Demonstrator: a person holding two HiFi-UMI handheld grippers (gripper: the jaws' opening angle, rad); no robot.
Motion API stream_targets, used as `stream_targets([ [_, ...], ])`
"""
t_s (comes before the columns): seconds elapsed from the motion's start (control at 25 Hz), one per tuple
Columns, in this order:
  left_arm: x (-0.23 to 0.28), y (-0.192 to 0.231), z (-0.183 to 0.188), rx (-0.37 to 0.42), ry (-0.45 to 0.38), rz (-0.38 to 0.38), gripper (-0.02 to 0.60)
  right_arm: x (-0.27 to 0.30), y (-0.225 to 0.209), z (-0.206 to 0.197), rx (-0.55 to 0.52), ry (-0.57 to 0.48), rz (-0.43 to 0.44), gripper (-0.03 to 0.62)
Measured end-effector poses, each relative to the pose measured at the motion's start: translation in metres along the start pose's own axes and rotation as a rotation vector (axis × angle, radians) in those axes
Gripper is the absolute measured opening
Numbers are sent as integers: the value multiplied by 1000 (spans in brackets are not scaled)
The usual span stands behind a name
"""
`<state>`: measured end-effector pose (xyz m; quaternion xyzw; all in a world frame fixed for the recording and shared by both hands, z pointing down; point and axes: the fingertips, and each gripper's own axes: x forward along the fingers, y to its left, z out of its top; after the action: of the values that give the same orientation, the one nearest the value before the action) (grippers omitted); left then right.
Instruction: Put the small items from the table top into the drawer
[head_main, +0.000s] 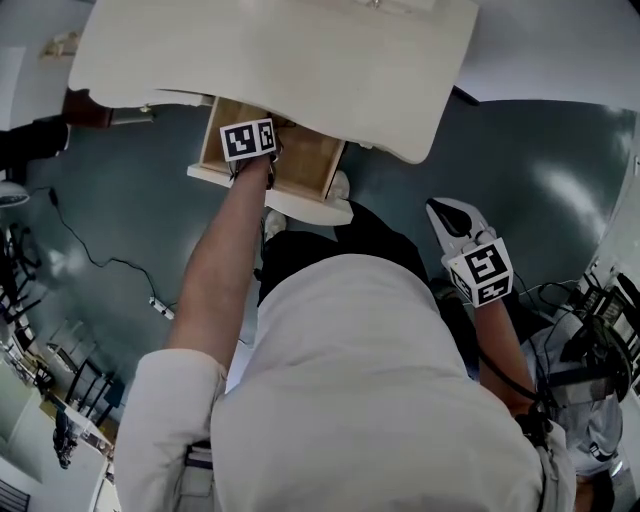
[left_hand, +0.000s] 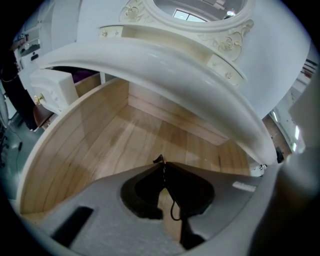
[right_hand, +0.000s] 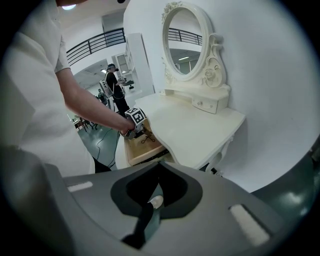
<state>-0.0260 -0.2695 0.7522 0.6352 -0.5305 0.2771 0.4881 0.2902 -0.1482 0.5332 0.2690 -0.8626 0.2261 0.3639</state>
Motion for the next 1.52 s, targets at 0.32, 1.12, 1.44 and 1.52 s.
stream_targets([
  [0.32,-5,-2,0,-12,-12,-11,89,5,4,1,-6,-14,5,2],
  [1.12,-139,-19,3,139,-145,-204,3,32,81,47,-49,-111,-3,2],
  [1.44,-218,-23,-29,258,-166,-318,0,41,133,60,-57,-134,-23,2],
  [1.52,-237,-25,-37,285,-170,-359,0,45,147,64,-56,-139,-27,2],
])
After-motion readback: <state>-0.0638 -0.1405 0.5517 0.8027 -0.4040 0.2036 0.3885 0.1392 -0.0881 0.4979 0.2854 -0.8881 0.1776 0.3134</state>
